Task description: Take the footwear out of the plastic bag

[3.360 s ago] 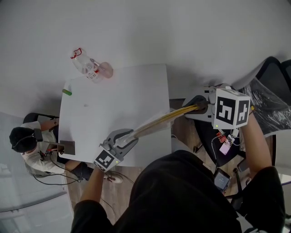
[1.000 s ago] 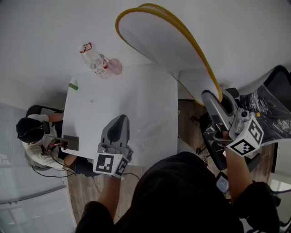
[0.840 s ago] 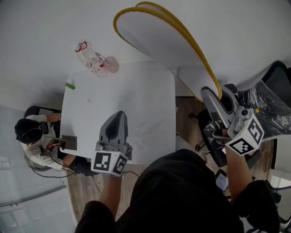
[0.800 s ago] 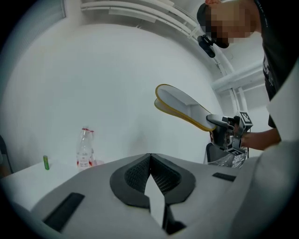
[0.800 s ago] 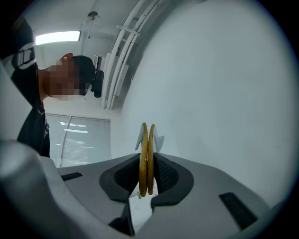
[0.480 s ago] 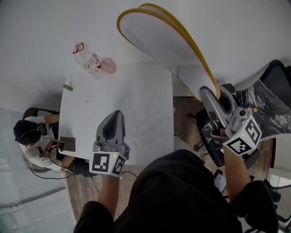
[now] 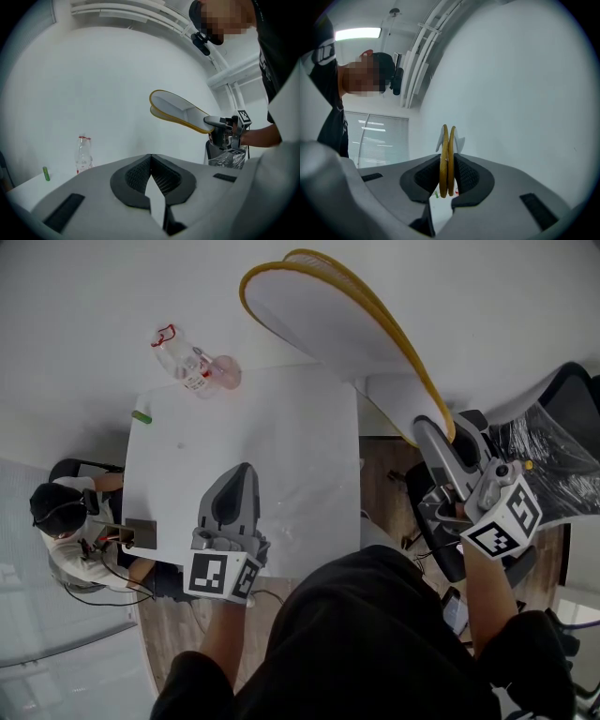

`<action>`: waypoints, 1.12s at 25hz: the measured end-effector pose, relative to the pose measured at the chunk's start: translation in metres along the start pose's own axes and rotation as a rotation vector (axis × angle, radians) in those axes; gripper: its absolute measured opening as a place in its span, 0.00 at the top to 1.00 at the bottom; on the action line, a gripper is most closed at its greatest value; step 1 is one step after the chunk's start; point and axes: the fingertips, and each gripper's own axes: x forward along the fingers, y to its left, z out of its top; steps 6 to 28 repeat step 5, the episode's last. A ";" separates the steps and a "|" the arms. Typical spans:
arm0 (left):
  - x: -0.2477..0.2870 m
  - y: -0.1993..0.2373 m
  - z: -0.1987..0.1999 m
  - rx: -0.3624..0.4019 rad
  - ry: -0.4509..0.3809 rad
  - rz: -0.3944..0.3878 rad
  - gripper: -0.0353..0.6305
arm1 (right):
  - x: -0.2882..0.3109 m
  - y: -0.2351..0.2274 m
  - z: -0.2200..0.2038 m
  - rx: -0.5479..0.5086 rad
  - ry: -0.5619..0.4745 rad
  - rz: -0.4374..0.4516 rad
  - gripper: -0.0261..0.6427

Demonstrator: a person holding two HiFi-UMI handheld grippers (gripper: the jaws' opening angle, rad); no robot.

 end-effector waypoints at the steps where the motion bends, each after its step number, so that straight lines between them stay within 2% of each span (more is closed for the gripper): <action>1: 0.000 0.000 0.001 0.001 0.000 -0.001 0.91 | 0.000 -0.001 0.000 0.001 0.001 -0.001 0.86; 28: -0.001 -0.001 0.001 0.004 0.008 -0.007 0.91 | 0.000 0.001 -0.002 0.011 0.004 0.005 0.86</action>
